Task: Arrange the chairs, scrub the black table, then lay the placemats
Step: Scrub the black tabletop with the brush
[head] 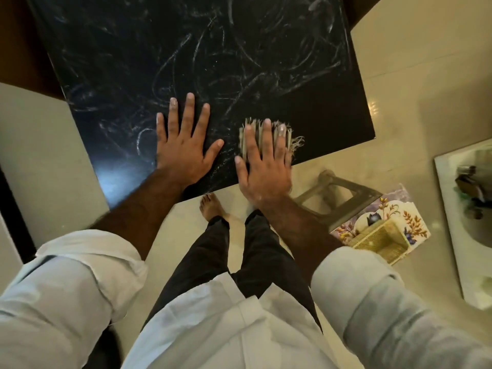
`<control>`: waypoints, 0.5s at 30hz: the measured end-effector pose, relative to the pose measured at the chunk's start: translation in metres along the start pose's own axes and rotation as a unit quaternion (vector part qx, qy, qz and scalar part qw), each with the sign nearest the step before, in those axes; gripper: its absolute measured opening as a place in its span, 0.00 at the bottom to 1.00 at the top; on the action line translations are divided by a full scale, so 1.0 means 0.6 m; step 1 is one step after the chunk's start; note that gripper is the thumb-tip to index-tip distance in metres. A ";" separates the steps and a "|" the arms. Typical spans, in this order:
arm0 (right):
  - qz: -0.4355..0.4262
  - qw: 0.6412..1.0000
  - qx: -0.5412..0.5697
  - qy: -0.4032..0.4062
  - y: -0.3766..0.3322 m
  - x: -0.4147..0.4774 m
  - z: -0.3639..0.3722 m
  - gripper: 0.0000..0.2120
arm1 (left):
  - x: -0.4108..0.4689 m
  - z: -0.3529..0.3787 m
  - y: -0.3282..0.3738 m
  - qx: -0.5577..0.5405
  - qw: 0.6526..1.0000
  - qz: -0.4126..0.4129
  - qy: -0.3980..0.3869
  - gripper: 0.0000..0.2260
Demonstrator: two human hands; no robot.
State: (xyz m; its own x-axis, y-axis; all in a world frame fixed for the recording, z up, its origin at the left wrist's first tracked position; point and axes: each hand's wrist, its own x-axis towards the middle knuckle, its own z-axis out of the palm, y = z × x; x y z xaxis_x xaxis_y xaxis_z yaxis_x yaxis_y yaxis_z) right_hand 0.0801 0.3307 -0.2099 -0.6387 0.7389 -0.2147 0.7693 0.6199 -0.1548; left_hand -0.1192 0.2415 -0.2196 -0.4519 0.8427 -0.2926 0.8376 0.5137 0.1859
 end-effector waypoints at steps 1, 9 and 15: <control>0.005 1.000 -0.003 -0.004 0.008 -0.018 0.001 0.37 | 0.000 0.000 -0.001 -0.002 1.000 0.001 0.000 0.39; 0.128 0.992 0.010 0.018 0.055 0.052 -0.019 0.37 | 0.004 0.005 -0.004 -0.004 1.000 0.000 0.000 0.39; 0.050 0.998 -0.006 0.027 -0.027 0.091 -0.008 0.37 | 0.004 0.004 -0.012 -0.006 1.000 0.016 -0.003 0.35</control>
State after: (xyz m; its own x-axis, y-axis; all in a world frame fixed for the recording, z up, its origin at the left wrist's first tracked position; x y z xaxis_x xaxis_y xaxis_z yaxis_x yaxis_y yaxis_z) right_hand 0.0324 0.3622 -0.2145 -0.5594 0.8098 -0.1766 0.8289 0.5456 -0.1236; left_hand -0.1257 0.2396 -0.2239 -0.4227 0.8580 -0.2919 0.8482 0.4880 0.2059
